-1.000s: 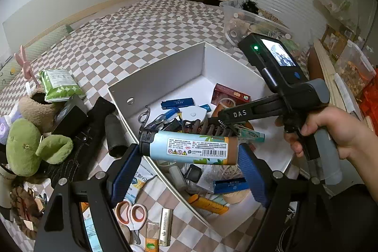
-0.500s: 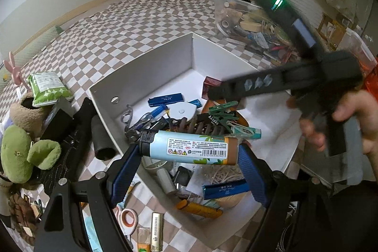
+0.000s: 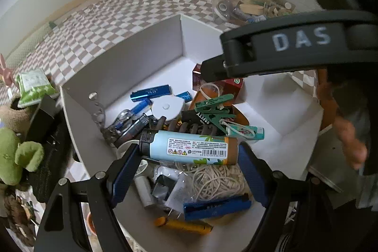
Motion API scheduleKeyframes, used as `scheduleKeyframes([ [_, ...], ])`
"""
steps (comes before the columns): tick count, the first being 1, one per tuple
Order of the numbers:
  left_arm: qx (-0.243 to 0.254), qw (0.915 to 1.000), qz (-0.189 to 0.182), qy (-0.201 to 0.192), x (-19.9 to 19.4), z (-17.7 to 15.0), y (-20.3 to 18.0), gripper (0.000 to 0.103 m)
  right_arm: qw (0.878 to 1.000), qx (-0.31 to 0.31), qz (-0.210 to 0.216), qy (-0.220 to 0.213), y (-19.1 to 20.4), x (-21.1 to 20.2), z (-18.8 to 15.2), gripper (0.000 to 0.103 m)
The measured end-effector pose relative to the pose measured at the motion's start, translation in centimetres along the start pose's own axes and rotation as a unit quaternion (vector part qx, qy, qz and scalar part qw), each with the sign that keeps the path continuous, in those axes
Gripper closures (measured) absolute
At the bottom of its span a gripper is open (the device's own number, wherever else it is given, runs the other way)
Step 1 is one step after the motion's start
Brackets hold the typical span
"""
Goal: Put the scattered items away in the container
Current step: 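Open the right tool to drop the green clip while the left tool releases the lighter into the box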
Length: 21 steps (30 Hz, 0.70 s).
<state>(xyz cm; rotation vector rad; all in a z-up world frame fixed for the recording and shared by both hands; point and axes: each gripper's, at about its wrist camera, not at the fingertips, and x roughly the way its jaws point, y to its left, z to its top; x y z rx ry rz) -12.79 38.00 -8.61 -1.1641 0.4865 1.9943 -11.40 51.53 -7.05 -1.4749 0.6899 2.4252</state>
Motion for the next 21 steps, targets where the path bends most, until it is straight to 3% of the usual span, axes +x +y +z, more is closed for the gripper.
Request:
scheduleKeyframes([
  [7,-0.021,0.9992,-0.005,0.035,2.8,-0.1,-0.1,0.020,1.000,-0.009,-0.016,0.007,-0.3,0.5,-0.2,0.022],
  [21,-0.062,0.9953,-0.040,0.063,5.0,0.0,0.7,0.020,0.999,-0.011,-0.037,0.014,-1.1,1.2,-0.1,0.022],
])
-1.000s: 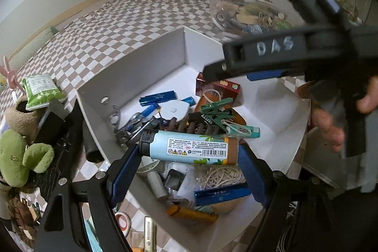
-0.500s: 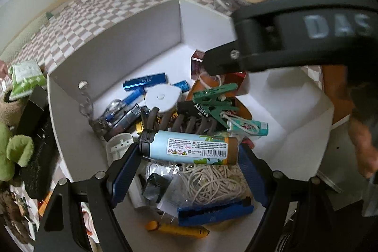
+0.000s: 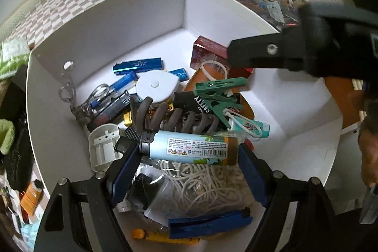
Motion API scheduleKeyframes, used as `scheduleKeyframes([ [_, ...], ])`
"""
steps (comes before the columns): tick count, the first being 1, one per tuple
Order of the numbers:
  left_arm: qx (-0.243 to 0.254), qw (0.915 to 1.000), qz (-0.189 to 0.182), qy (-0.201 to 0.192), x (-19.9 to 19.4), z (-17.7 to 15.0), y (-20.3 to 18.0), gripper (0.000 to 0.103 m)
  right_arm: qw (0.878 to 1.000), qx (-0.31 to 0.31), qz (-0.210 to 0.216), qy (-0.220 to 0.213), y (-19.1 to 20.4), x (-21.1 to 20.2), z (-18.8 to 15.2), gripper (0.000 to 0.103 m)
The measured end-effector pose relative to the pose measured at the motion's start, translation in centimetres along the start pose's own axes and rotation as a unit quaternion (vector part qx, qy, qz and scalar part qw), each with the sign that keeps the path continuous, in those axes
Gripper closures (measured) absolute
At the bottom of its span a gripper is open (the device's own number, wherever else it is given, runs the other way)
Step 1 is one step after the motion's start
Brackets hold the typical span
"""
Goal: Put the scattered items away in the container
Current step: 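Open the right tool to drop the green clip while the left tool releases the lighter into the box, then lift both open tools out of the box and move back over the items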
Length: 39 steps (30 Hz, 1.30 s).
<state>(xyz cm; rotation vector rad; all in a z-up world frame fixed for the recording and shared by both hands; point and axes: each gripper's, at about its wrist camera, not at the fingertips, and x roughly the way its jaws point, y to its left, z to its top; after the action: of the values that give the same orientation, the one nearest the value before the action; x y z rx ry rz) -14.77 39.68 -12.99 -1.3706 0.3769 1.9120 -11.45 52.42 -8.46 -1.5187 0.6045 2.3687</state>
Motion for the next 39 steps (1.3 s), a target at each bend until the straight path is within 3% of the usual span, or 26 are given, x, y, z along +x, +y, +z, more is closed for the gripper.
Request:
scheduleKeyframes([
  [6,-0.013,0.9999,-0.001,0.003,0.1,0.1,0.1,0.020,1.000,-0.003,0.000,0.003,0.0,0.1,0.0,0.021],
  [8,-0.016,0.9998,-0.008,0.003,0.1,0.1,0.1,0.012,1.000,-0.006,-0.001,0.002,0.1,0.0,0.0,0.021],
  [16,-0.010,0.9997,-0.020,-0.002,-0.6,0.3,-1.0,0.004,1.000,0.009,0.003,-0.002,-0.6,-0.3,0.1,0.021],
  [26,-0.026,0.9983,-0.023,-0.046,-4.5,0.4,1.0,0.001,0.999,0.015,0.025,-0.021,0.1,-1.8,-0.2,0.021],
  [30,-0.040,0.9966,-0.014,-0.070,-6.7,0.2,2.5,0.000,0.999,-0.004,0.032,-0.037,1.2,-2.7,-0.6,0.006],
  [39,-0.065,0.9926,0.014,-0.101,-9.4,-1.3,6.1,0.000,0.993,-0.067,0.015,-0.098,3.7,-4.5,-1.5,0.000],
])
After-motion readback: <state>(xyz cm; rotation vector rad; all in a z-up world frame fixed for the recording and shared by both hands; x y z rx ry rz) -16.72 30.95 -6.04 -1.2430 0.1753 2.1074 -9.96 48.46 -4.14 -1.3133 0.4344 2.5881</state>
